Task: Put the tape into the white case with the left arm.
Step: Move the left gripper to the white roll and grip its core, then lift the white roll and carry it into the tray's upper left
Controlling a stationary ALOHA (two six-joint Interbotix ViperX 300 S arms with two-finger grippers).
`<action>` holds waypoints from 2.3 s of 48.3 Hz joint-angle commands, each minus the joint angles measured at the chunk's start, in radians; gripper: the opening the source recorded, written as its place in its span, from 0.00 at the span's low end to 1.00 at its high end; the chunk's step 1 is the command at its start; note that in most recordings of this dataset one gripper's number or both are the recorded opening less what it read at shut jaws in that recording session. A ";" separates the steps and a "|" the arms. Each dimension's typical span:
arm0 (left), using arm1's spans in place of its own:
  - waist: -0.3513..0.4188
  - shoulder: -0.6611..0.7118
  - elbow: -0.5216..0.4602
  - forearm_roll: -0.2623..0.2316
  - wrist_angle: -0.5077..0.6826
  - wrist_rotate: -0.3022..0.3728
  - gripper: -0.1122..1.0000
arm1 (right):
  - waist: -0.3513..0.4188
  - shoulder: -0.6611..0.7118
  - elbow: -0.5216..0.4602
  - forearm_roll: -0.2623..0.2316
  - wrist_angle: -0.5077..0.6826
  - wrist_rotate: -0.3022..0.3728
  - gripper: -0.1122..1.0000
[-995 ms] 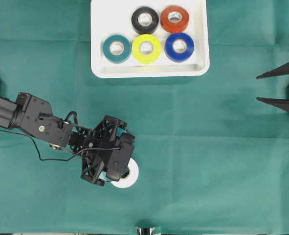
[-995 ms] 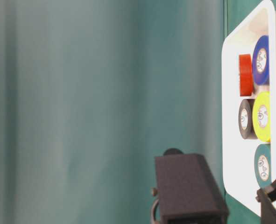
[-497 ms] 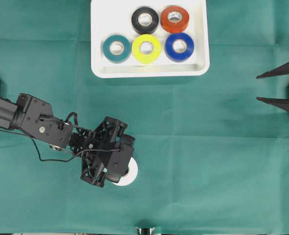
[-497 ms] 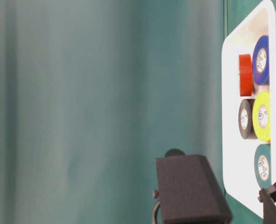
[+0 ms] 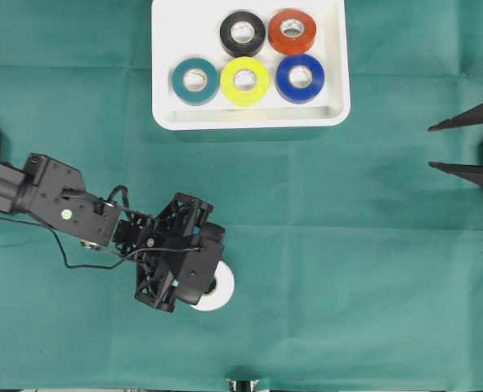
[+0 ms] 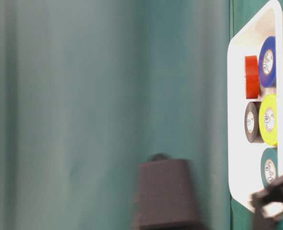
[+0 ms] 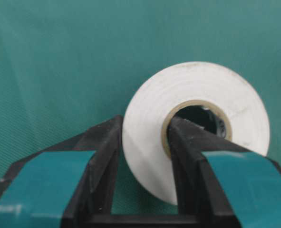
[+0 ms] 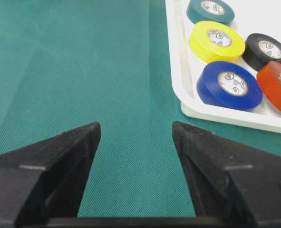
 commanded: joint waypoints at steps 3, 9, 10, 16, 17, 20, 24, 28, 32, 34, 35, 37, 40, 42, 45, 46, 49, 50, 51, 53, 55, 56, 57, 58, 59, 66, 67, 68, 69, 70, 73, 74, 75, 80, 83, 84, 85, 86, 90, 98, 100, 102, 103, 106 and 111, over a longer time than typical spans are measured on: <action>0.000 -0.094 -0.025 0.000 0.017 0.000 0.35 | 0.000 0.006 -0.011 0.000 -0.006 0.002 0.99; 0.002 -0.141 -0.026 0.000 0.054 0.002 0.35 | -0.002 0.008 -0.011 0.000 -0.008 0.002 0.99; 0.002 -0.147 -0.026 0.000 0.060 0.002 0.35 | -0.002 0.006 -0.011 0.000 -0.006 0.002 0.99; 0.014 -0.178 -0.023 0.003 0.091 0.005 0.35 | 0.000 0.006 -0.011 0.000 -0.008 0.002 0.99; 0.018 -0.181 -0.021 0.003 0.094 0.006 0.35 | 0.000 0.008 -0.011 0.000 -0.006 0.002 0.99; 0.034 -0.190 -0.017 0.003 0.100 0.008 0.35 | -0.002 0.006 -0.011 0.000 -0.008 0.002 0.99; 0.074 -0.198 -0.005 0.003 0.106 0.020 0.35 | 0.000 0.006 -0.011 0.000 -0.006 0.002 0.99; 0.120 -0.202 0.009 0.003 0.107 0.043 0.35 | 0.000 0.006 -0.011 0.000 -0.006 0.002 0.99; 0.172 -0.212 0.025 0.003 0.110 0.072 0.35 | 0.000 0.008 -0.011 0.000 -0.006 0.002 0.99; 0.199 -0.216 0.032 0.003 0.110 0.087 0.35 | 0.000 0.008 -0.011 -0.002 -0.006 0.002 0.99; 0.213 -0.219 0.035 0.003 0.110 0.095 0.35 | 0.000 0.008 -0.011 0.000 -0.006 0.002 0.99; 0.244 -0.227 0.043 0.003 0.110 0.115 0.35 | 0.000 0.008 -0.011 0.000 -0.008 0.002 0.99; 0.284 -0.241 0.049 0.003 0.110 0.138 0.35 | 0.000 0.008 -0.011 -0.002 -0.008 0.002 0.99; 0.308 -0.249 0.054 0.003 0.110 0.152 0.35 | -0.002 0.008 -0.011 0.000 -0.006 0.002 0.99; 0.348 -0.258 0.060 0.003 0.110 0.173 0.35 | -0.002 0.008 -0.011 0.000 -0.006 0.002 0.99; 0.359 -0.261 0.061 0.003 0.110 0.181 0.35 | 0.000 0.008 -0.011 0.000 -0.006 0.002 0.99; 0.399 -0.267 0.064 0.005 0.110 0.204 0.35 | 0.000 0.008 -0.011 0.000 -0.006 0.002 0.99; 0.413 -0.268 0.066 0.003 0.110 0.212 0.35 | -0.002 0.006 -0.011 0.000 -0.006 0.002 0.99; 0.425 -0.268 0.066 0.003 0.110 0.218 0.35 | 0.000 0.008 -0.011 0.000 -0.008 0.002 0.99; 0.451 -0.268 0.066 0.003 0.110 0.233 0.35 | 0.000 0.008 -0.011 -0.002 -0.008 0.002 0.99; 0.480 -0.268 0.066 0.003 0.110 0.253 0.35 | 0.000 0.008 -0.011 0.000 -0.006 0.002 0.99; 0.492 -0.268 0.066 0.003 0.110 0.261 0.35 | 0.000 0.008 -0.011 0.000 -0.006 0.002 0.99; 0.505 -0.268 0.066 0.003 0.110 0.270 0.35 | -0.002 0.006 -0.011 0.000 -0.006 0.002 0.99; 0.517 -0.268 0.066 0.003 0.110 0.279 0.35 | 0.000 0.006 -0.011 0.000 -0.006 0.002 0.99; 0.529 -0.268 0.064 0.003 0.109 0.287 0.35 | 0.000 0.008 -0.011 0.000 -0.006 0.002 0.99; 0.614 -0.262 0.060 0.003 0.100 0.348 0.35 | -0.002 0.006 -0.011 0.000 -0.006 0.002 0.99; 0.626 -0.261 0.060 0.003 0.097 0.357 0.35 | -0.002 0.006 -0.011 0.000 -0.006 0.002 0.99; 0.637 -0.259 0.060 0.003 0.095 0.365 0.35 | 0.000 0.006 -0.011 0.000 -0.006 0.002 0.99; 0.649 -0.258 0.060 0.003 0.092 0.371 0.35 | -0.002 0.006 -0.011 0.000 -0.006 0.002 0.99; 0.660 -0.255 0.061 0.005 0.091 0.377 0.35 | -0.002 0.008 -0.011 0.000 -0.008 0.002 0.99; 0.696 -0.245 0.060 0.003 0.075 0.396 0.35 | 0.000 0.008 -0.011 0.000 -0.006 0.002 0.99; 0.704 -0.241 0.060 0.003 0.069 0.399 0.35 | -0.002 0.008 -0.011 0.000 -0.008 0.002 0.99; 0.712 -0.238 0.060 0.003 0.061 0.402 0.35 | -0.002 0.008 -0.011 -0.002 -0.006 0.002 0.99; 0.746 -0.212 0.060 0.003 0.023 0.411 0.35 | 0.000 0.006 -0.011 -0.002 -0.006 0.002 0.99; 0.759 -0.199 0.060 0.003 0.008 0.411 0.35 | 0.000 0.006 -0.011 0.000 -0.008 0.002 0.99; 0.762 -0.195 0.058 0.003 0.006 0.411 0.35 | 0.000 0.006 -0.011 0.000 -0.008 0.002 0.99; 0.765 -0.190 0.058 0.003 0.003 0.411 0.35 | 0.000 0.008 -0.011 0.000 -0.006 0.002 0.99; 0.769 -0.187 0.060 0.003 0.003 0.411 0.35 | 0.000 0.006 -0.011 0.000 -0.006 0.002 0.99; 0.776 -0.179 0.060 0.003 0.003 0.411 0.35 | 0.000 0.006 -0.011 0.000 -0.008 0.002 0.99; 0.776 -0.183 0.060 0.003 0.002 0.403 0.35 | -0.002 0.006 -0.011 0.000 -0.008 0.002 0.99; 0.776 -0.183 0.061 0.003 0.003 0.403 0.35 | 0.000 0.008 -0.011 -0.002 -0.006 0.002 0.99; 0.776 -0.184 0.061 0.003 0.003 0.405 0.35 | -0.002 0.008 -0.011 0.000 -0.006 0.002 0.99; 0.776 -0.184 0.061 0.003 0.003 0.405 0.35 | 0.000 0.008 -0.011 -0.002 -0.006 0.002 0.99; 0.776 -0.183 0.063 0.003 0.003 0.403 0.35 | -0.002 0.008 -0.011 0.000 -0.006 0.002 0.99; 0.776 -0.184 0.063 0.003 0.003 0.399 0.36 | 0.000 0.008 -0.011 0.000 -0.008 0.002 0.99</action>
